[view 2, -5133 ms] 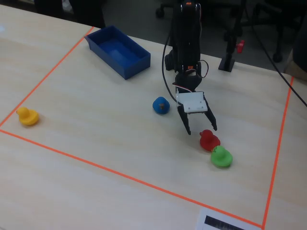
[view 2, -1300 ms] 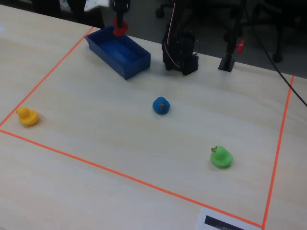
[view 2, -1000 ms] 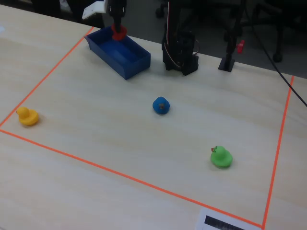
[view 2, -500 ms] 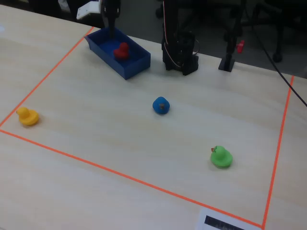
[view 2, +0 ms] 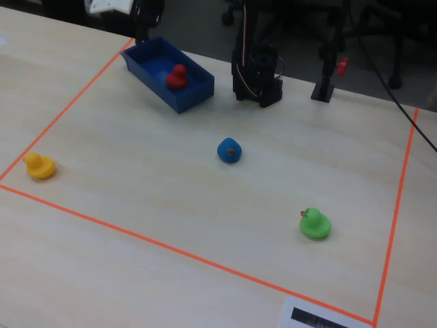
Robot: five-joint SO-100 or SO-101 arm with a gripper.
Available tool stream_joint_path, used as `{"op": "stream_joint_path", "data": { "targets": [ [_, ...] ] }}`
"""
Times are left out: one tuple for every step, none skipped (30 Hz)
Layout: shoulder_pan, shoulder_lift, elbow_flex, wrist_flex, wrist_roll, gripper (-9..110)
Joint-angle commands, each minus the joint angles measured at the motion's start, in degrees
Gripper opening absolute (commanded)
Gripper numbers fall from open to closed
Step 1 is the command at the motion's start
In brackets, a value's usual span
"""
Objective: Grasp red duck and put it into box.
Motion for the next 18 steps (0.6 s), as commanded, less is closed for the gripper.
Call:
{"op": "stream_joint_path", "data": {
  "targets": [
    [-28.3,16.26,13.71,-5.36,1.85,5],
    [-33.84,20.65,19.95,-7.29,1.32,3],
    [-39.11,25.31,27.25,-9.49,-0.79,1],
    [-43.42,30.15,35.24,-11.95,-4.83,0],
    [-47.02,34.45,42.63,-14.15,-8.26,0],
    [-50.19,38.32,48.78,-15.47,-9.76,0],
    [-52.73,41.75,53.79,-15.64,-10.9,0],
    [-55.02,45.09,58.36,-14.77,-12.04,0],
    [-56.95,48.08,62.4,-13.89,-12.66,0],
    [-58.8,51.06,66.36,-13.1,-12.92,0],
    [-60.21,54.05,70.14,-12.57,-13.36,0],
    [-61.35,57.04,73.83,-12.04,-14.06,0],
    [-62.14,60.12,77.26,-11.51,-14.33,0],
    [-62.58,62.93,80.24,-10.63,-14.59,0],
    [-62.93,65.21,82.79,-9.32,-14.77,0],
    [-63.28,67.15,84.73,-7.91,-14.77,0],
    [-63.72,68.73,86.22,-6.68,-14.77,0],
    [-64.16,70.14,87.54,-5.71,-14.68,0]
  ]
}}
